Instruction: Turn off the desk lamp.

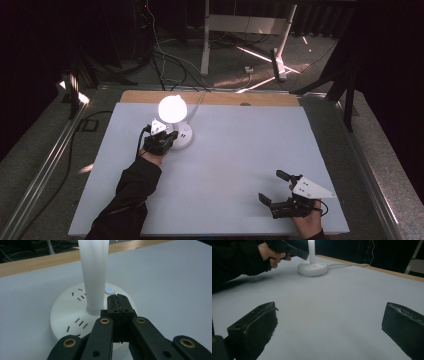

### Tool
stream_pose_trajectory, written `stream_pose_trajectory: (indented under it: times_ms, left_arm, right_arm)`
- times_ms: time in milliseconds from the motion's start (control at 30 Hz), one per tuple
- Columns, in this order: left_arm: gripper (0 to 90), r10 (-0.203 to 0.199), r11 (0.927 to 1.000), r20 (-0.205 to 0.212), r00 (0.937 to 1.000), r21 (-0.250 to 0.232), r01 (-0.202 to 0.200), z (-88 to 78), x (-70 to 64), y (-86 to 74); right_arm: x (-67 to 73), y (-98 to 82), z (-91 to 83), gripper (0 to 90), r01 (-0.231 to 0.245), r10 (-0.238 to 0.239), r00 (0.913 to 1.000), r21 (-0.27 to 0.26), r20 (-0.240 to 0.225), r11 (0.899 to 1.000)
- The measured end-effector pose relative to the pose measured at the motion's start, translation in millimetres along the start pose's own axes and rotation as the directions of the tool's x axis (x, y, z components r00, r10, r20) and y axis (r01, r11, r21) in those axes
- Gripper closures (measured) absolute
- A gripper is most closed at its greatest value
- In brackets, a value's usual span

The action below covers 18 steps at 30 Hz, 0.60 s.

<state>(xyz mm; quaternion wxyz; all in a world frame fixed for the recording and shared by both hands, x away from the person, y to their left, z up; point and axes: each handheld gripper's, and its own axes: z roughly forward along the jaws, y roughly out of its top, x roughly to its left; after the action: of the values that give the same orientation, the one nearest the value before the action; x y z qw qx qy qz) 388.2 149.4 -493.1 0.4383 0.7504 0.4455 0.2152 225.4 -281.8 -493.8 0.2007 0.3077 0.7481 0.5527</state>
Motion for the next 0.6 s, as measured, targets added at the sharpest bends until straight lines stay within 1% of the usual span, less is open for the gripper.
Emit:
stream_pose_trajectory:
  times_ms: [33, 233, 467, 600]
  left_arm:
    - [90.0, 0.007, 1.0000, 0.001, 1.0000, -0.004, -0.007, -2.3, 0.0, 2.3]
    - [90.0, 0.006, 1.0000, 0.004, 1.0000, -0.007, -0.006, -3.5, -0.3, 4.2]
    - [90.0, 0.006, 1.0000, 0.014, 0.9999, 0.001, -0.006, -1.0, -1.0, 1.7]
    - [90.0, 0.007, 0.9999, 0.012, 0.9999, 0.007, -0.007, 1.6, -0.7, -0.9]
  right_arm:
    - [-0.1, 0.0, -0.1, 0.0, -0.001, 0.001, 1.0000, 0.000, -0.001, 1.000]
    - [0.0, 0.4, -0.5, 0.0, 0.003, -0.003, 1.0000, -0.003, 0.002, 1.000]
    - [-0.1, 0.2, -0.3, 0.0, -0.002, 0.002, 1.0000, -0.002, -0.002, 1.000]
    - [0.2, 0.3, -0.1, 0.0, -0.001, 0.001, 1.0000, -0.001, -0.002, 1.000]
